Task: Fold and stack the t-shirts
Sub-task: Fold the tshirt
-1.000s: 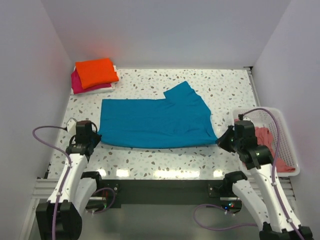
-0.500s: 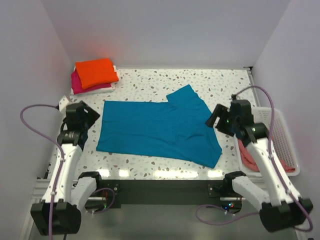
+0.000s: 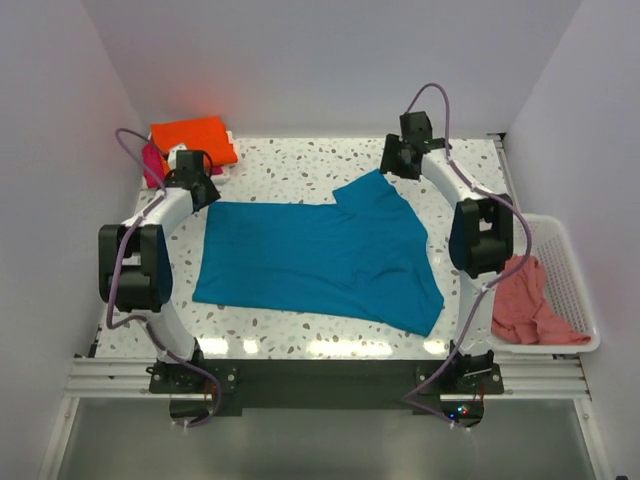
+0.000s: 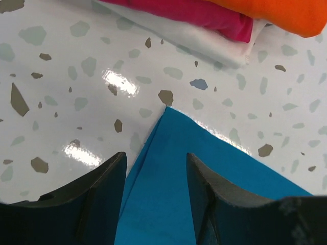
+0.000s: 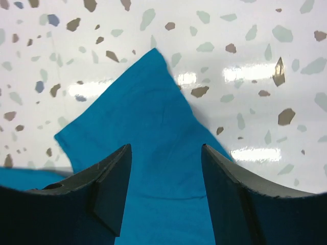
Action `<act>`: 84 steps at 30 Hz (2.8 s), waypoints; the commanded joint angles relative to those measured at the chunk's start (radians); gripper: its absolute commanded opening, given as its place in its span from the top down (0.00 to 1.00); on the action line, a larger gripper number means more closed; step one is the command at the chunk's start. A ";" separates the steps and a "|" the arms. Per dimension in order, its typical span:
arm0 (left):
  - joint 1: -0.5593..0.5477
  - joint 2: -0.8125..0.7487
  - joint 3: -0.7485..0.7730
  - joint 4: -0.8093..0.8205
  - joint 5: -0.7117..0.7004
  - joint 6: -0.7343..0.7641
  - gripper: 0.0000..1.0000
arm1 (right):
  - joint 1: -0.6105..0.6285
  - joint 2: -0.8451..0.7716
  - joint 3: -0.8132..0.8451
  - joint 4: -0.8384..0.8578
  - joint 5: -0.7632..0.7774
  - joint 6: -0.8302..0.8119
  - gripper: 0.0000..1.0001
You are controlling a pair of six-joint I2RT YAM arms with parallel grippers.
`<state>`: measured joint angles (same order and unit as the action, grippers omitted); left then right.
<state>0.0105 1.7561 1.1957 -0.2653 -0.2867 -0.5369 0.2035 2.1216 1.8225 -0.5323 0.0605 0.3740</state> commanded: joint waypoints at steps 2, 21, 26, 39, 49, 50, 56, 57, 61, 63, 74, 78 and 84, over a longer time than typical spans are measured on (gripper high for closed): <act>-0.027 0.085 0.097 0.047 -0.072 0.058 0.46 | -0.003 0.087 0.147 -0.012 0.078 -0.115 0.40; -0.049 0.259 0.176 0.066 -0.101 0.097 0.57 | 0.025 0.366 0.392 -0.070 0.122 -0.181 0.40; -0.049 0.292 0.191 0.063 -0.112 0.106 0.61 | 0.048 0.362 0.356 -0.071 0.139 -0.179 0.42; -0.049 0.316 0.208 0.116 -0.082 0.126 0.73 | 0.051 0.347 0.342 -0.057 0.176 -0.168 1.00; -0.047 0.307 0.205 0.289 -0.066 0.138 0.82 | 0.039 0.321 0.411 -0.002 0.216 -0.165 1.00; -0.046 0.303 0.203 0.300 -0.068 0.137 0.83 | 0.034 0.321 0.419 0.002 0.217 -0.165 1.00; -0.032 0.319 0.223 0.357 -0.028 0.120 0.90 | 0.025 0.310 0.474 0.008 0.223 -0.165 1.00; -0.029 0.324 0.241 0.357 -0.022 0.120 0.91 | 0.020 0.305 0.478 0.012 0.222 -0.164 1.00; -0.024 0.350 0.280 0.321 -0.005 0.120 0.91 | 0.013 0.298 0.491 0.012 0.220 -0.172 1.00; -0.024 0.356 0.291 0.295 -0.023 0.098 0.83 | 0.011 0.298 0.495 0.003 0.219 -0.175 1.00; -0.060 0.358 0.271 0.103 -0.163 -0.011 0.54 | 0.010 0.290 0.419 0.029 0.210 -0.158 1.00; -0.066 0.359 0.262 0.087 -0.173 -0.018 0.53 | 0.010 0.288 0.397 0.037 0.203 -0.153 1.00; -0.072 0.355 0.254 0.074 -0.175 -0.017 0.53 | 0.008 0.282 0.367 0.051 0.200 -0.147 1.00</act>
<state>-0.0559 2.1120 1.4490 -0.1837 -0.4274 -0.5381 0.2211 2.4844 2.1979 -0.5297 0.2485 0.2184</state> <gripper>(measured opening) 0.463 0.011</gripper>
